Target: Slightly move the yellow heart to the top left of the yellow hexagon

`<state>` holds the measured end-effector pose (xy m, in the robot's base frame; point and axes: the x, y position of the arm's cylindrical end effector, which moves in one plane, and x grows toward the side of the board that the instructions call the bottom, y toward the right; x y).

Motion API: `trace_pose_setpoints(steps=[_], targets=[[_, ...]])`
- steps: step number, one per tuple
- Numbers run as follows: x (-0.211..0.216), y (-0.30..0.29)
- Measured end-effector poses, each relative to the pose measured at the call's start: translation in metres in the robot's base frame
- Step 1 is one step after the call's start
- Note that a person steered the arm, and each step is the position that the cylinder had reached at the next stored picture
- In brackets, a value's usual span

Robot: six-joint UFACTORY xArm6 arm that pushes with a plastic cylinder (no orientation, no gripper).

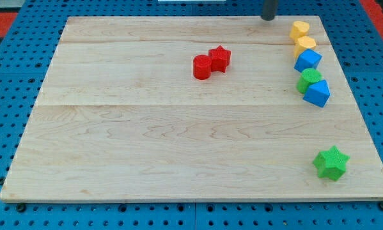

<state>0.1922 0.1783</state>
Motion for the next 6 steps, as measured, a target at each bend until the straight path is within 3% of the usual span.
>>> trace_pose_setpoints(steps=[1, 2, 4, 6], targets=[[-0.001, 0.051], [0.0, 0.155], [0.024, 0.159], [0.045, 0.107]])
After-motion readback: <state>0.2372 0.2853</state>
